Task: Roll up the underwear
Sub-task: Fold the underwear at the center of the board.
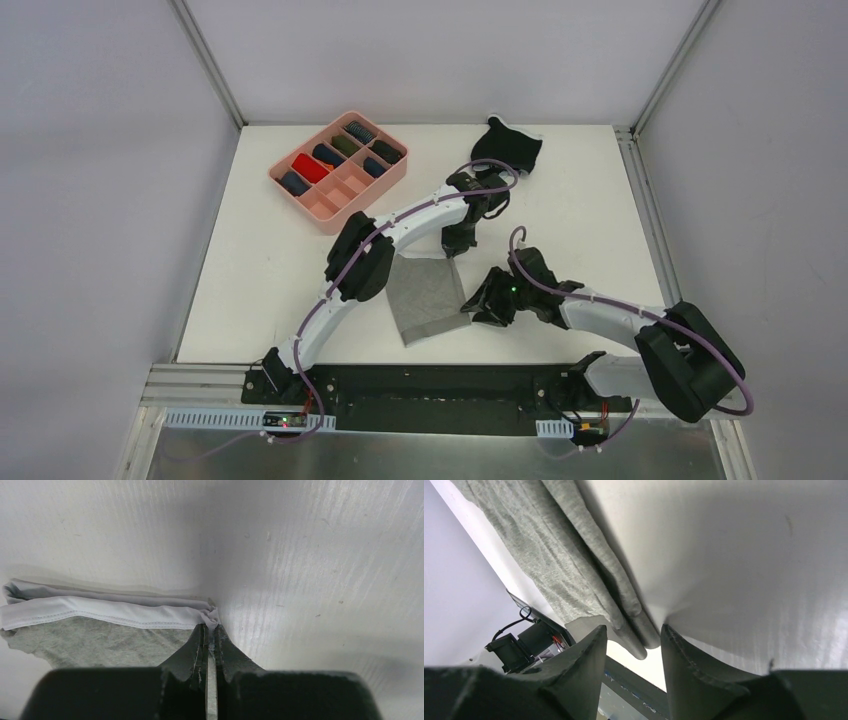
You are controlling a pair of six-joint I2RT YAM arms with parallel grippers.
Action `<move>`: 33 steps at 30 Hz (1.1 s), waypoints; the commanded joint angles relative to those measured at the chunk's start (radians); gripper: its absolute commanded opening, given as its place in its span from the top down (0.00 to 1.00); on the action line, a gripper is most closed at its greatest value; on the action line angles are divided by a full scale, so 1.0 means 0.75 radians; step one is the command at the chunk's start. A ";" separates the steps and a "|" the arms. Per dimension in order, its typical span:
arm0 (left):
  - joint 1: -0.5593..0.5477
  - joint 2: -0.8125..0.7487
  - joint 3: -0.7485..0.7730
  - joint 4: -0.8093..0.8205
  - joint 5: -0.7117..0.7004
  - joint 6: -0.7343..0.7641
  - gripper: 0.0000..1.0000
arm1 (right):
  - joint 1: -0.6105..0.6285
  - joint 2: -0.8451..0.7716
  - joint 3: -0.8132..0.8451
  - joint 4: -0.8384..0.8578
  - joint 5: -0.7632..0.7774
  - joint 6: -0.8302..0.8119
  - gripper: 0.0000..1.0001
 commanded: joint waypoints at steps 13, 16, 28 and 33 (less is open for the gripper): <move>0.017 -0.092 -0.012 -0.012 0.031 0.009 1.00 | 0.012 0.110 -0.047 0.019 0.016 -0.014 0.64; 0.017 -0.094 -0.017 -0.012 0.033 0.008 1.00 | 0.016 0.139 -0.038 0.043 0.008 -0.006 0.75; 0.020 -0.093 0.013 0.011 0.064 0.024 1.00 | 0.014 -0.135 0.063 -0.317 0.233 -0.096 1.00; 0.021 -0.090 0.074 0.015 0.106 0.041 1.00 | 0.013 -0.262 0.148 -0.549 0.371 -0.182 1.00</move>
